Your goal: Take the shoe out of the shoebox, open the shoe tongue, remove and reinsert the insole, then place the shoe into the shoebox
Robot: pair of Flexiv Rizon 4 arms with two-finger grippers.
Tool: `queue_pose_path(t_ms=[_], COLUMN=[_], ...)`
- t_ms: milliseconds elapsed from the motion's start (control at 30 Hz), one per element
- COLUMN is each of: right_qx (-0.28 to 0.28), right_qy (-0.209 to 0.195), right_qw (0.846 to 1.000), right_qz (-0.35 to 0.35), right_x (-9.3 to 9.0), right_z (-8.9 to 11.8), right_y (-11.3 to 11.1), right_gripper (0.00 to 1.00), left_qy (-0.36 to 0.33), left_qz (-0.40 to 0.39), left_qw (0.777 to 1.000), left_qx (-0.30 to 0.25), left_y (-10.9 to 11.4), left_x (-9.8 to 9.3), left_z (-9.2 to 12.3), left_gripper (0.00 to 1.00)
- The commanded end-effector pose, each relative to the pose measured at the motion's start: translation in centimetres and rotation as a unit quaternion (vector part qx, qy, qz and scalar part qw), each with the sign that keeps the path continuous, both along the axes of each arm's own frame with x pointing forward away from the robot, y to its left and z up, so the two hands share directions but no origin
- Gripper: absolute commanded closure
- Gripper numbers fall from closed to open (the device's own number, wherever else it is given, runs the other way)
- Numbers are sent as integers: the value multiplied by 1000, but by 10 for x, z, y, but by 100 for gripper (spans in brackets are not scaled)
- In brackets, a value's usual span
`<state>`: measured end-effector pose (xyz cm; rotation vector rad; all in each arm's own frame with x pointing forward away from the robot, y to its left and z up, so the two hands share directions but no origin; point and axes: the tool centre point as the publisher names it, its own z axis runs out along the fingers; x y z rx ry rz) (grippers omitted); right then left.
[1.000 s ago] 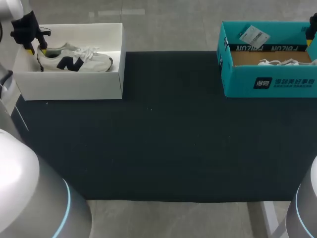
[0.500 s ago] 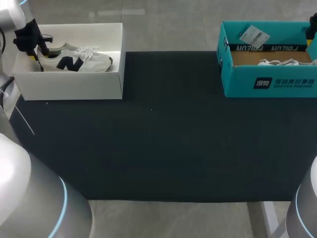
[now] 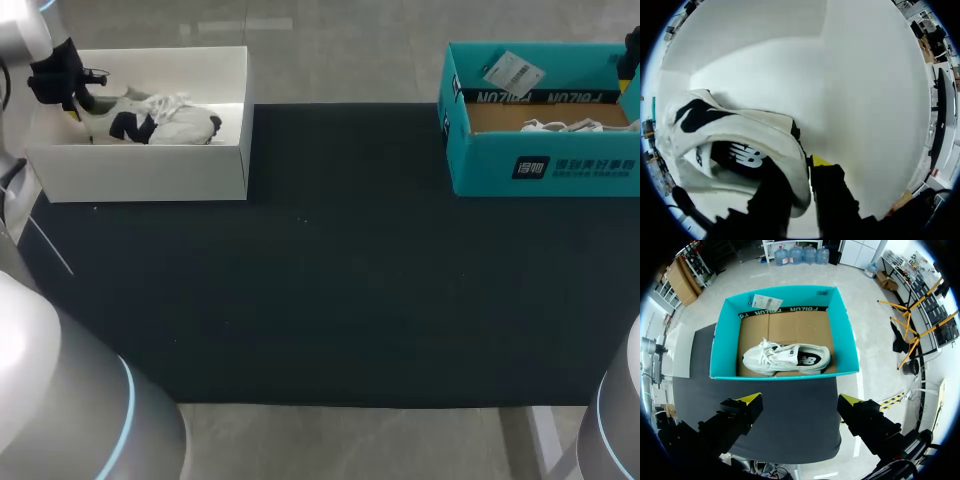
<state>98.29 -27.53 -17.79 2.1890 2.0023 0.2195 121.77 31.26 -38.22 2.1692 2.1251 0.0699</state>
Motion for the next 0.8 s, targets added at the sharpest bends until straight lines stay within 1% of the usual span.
queue_pose_path(t_ms=[33,133,333,600,700,800], right_qx=[0,0,0,0,0,0], right_qy=[0,0,0,0,0,0], right_qw=[1000,1000,1000,1000,1000,1000], right_qz=[0,0,0,0,0,0], right_x=[0,0,0,0,0,0], right_z=[0,0,0,0,0,0], right_y=[0,0,0,0,0,0], right_gripper=[0,0,0,0,0,0], left_qy=[53,47,43,-7,-16,-9], left_qz=[2,16,37,56,73,90], left_qw=[999,999,998,998,997,995], left_qx=[3,7,37,35,34,36], left_y=[2,-1,-9,-12,-12,-13], left_x=[2,-1,-12,-29,-36,-44], left_z=[23,38,72,123,141,154], left_gripper=[100,100,100,100,100,100])
